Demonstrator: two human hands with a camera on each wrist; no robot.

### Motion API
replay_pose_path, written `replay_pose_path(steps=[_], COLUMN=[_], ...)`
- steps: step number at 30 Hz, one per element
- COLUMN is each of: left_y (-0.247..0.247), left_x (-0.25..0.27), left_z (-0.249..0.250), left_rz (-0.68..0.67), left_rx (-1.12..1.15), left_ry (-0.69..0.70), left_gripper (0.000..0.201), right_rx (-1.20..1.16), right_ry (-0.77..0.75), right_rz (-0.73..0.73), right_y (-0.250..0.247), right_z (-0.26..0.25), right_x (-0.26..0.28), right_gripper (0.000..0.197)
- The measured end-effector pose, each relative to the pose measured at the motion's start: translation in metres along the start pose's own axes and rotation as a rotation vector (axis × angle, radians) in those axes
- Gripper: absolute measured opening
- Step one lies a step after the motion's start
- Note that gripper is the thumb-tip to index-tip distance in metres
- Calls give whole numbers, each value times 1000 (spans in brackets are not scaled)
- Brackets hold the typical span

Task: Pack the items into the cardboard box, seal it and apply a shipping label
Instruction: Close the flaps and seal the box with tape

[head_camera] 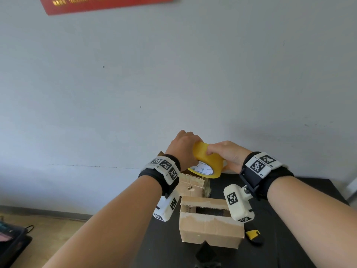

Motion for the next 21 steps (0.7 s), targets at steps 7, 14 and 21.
replay_pose_path(steps=[7, 14, 21], left_y=[-3, -9, -15], left_x=[3, 5, 11], left_z=[-5, -38, -32], left_rz=[-9, -136, -78], left_rx=[57, 181, 66], left_ry=[0, -165, -115], left_gripper=[55, 52, 35], right_rx=[131, -221, -94], right_ry=[-10, -104, -95], right_rz=[4, -151, -35], right_y=[8, 17, 18], right_z=[-7, -4, -3], right_x=[7, 19, 17], right_gripper=[36, 24, 13])
Point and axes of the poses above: each hand's wrist, its own x-axis away from the middle knuckle, its own y-axis out of the palm, z = x × y, the point moved 5 cm from there along -x, towards the middle knuckle
